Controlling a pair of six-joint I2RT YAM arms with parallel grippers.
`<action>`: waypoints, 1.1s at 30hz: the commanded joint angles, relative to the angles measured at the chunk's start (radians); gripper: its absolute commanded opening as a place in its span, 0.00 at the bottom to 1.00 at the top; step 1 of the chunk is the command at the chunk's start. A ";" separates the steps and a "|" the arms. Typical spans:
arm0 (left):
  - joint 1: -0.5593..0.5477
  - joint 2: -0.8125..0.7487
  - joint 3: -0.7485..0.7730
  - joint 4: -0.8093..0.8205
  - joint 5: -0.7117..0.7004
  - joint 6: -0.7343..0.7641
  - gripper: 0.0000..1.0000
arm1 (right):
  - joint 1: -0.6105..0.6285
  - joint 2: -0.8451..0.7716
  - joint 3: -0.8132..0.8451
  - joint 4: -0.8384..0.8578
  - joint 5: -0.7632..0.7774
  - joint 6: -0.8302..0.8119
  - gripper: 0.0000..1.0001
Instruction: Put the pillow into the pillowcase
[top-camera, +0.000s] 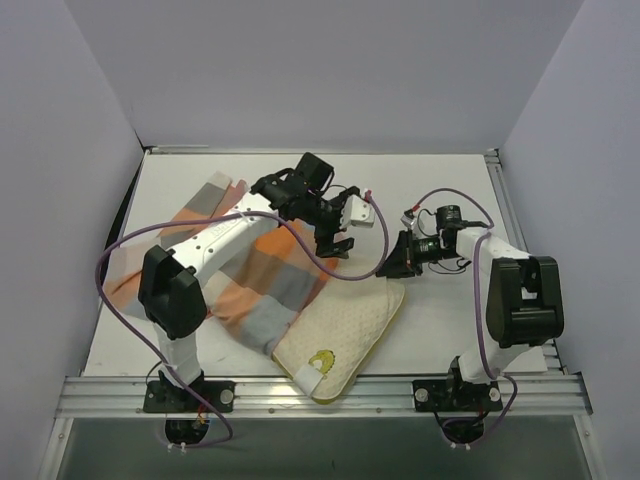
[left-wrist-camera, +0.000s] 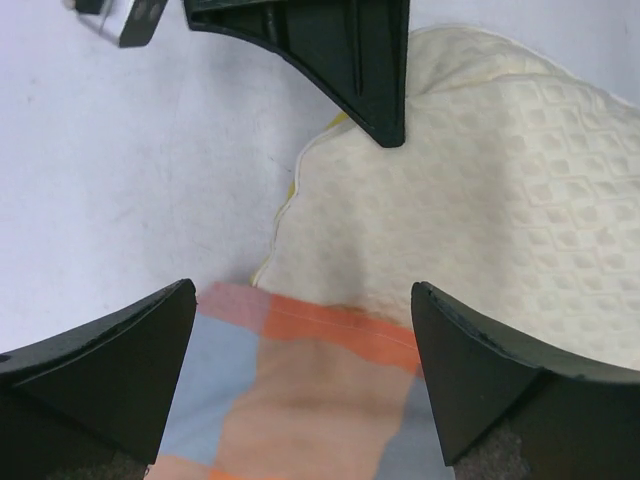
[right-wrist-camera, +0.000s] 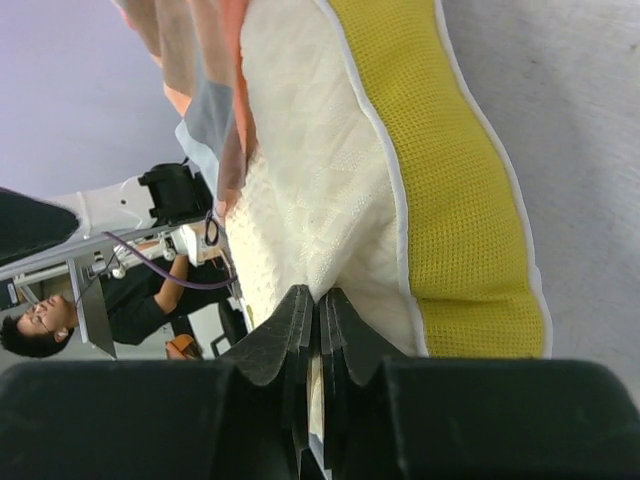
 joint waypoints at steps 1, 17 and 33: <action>0.004 0.083 0.021 -0.097 0.102 0.288 0.97 | 0.012 -0.072 0.011 0.001 -0.119 -0.024 0.00; 0.021 0.282 0.113 -0.230 0.162 0.643 0.00 | 0.026 -0.215 0.025 -0.002 -0.156 -0.031 0.02; -0.011 -0.602 -0.691 0.435 0.227 0.603 0.00 | 0.098 -0.005 0.009 0.475 0.186 0.188 0.81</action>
